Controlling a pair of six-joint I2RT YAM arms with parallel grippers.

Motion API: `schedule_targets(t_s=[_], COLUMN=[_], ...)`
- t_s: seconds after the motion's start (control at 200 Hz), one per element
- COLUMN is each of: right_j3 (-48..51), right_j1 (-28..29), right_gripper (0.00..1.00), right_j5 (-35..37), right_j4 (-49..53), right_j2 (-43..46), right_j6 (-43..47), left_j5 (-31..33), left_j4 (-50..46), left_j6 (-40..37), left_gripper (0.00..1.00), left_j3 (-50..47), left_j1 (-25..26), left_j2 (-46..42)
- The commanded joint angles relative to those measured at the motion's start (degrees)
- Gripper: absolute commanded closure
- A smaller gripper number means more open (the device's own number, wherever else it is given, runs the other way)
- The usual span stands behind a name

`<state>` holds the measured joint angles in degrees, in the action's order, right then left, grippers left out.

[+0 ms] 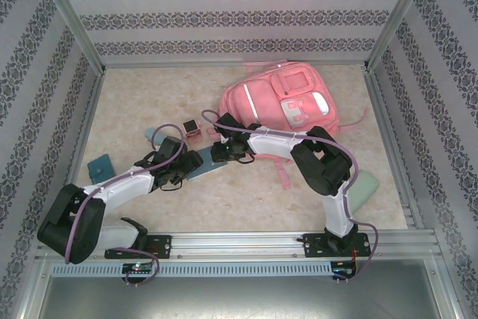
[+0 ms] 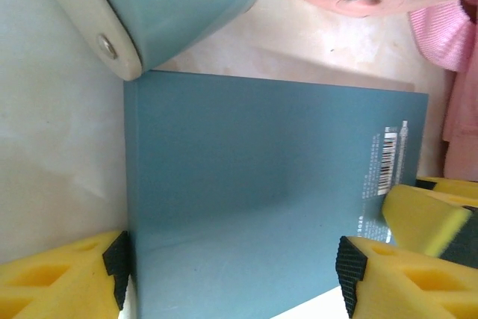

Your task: Pack books, pencil case, and school supplies into a backpack

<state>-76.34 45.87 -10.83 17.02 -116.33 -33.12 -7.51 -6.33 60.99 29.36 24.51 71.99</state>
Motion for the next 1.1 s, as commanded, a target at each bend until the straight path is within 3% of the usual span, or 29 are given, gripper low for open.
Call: schedule_targets(t_s=[0.0,0.15,0.29,0.43,0.605,0.684,0.759,0.954,1.094], right_j3=[0.1,1.2,1.0,1.3,2.7,2.3,1.1,-3.4,-9.6], right_j1=[1.7,1.1,1.3,1.5,1.1,0.7,0.4,-2.1,-5.7], right_gripper=[0.64,0.64,0.64,0.64,0.63,0.62,0.62,0.61,0.60], right_j5=[-7.3,-8.5,-9.6,-9.0,-7.0,-4.6,-1.3,9.5,15.5], right_j4=[-2.5,-3.6,-3.9,-3.5,-2.5,-0.4,2.3,8.1,13.4], right_j2=[-0.5,0.8,1.4,2.0,4.2,6.0,8.1,13.0,10.6], right_j6=[-1.7,-2.4,-2.4,-2.2,-1.7,-0.1,2.2,8.3,12.1], left_j5=[-4.5,-4.1,-5.7,-6.5,-3.4,-2.2,-1.5,0.1,0.2], left_j4=[7.0,7.8,8.5,9.9,5.3,2.5,0.0,-3.1,-3.9], left_j6=[1.3,1.4,0.9,1.9,0.7,0.0,-0.9,-1.7,-2.0], left_gripper=[0.27,0.27,0.28,0.39,0.56,0.72,0.80,0.90,0.91], left_j3=[1.4,0.5,0.8,0.6,1.3,2.0,3.1,4.2,5.2], left_j1=[0.0,0.1,0.1,0.0,0.1,0.0,0.0,0.1,0.1], left_j2=[-6.6,-12.1,-8.0,-4.2,-6.7,-7.9,-8.8,-12.2,-13.8])
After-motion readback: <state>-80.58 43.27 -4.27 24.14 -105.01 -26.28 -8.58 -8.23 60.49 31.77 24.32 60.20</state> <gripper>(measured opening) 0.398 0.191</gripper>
